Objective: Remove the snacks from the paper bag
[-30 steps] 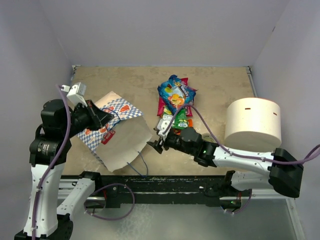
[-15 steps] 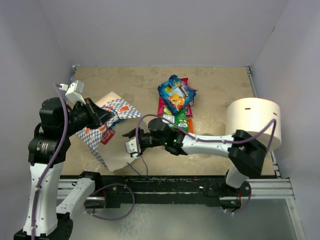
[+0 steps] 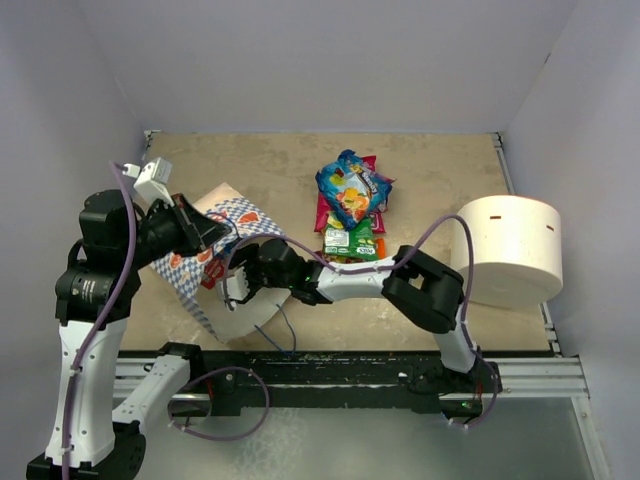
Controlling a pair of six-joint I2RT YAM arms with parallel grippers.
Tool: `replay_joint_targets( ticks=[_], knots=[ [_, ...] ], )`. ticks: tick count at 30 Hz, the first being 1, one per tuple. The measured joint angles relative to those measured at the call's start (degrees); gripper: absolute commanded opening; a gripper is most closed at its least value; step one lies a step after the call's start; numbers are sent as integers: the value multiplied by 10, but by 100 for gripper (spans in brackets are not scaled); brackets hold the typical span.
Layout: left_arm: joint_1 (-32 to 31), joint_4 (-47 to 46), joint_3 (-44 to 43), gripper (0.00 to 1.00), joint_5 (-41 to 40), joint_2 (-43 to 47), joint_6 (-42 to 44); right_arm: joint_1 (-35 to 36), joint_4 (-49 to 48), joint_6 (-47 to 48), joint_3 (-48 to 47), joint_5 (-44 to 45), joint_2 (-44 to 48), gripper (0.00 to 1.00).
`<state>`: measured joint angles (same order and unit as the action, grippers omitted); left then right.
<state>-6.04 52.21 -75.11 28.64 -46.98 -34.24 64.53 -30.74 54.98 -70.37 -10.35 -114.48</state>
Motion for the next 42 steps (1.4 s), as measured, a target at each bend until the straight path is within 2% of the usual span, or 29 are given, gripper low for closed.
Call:
replay_joint_targets(
  ticks=[7,20,30,33,42],
  knots=[
    [0,24,0,0,17,-7,15,0,-9,27,-46,49,-66,62],
    [0,28,-10,0,56,-29,24,-6,-83,31,-121,79,-178,68],
    [0,31,-24,0,73,-28,26,-26,-103,13,-216,122,-259,67],
    [0,37,-26,0,73,-28,26,-31,-103,10,-250,130,-284,60],
    [0,64,-39,0,63,-23,26,-42,-94,-2,-341,147,-341,23]
  ],
)
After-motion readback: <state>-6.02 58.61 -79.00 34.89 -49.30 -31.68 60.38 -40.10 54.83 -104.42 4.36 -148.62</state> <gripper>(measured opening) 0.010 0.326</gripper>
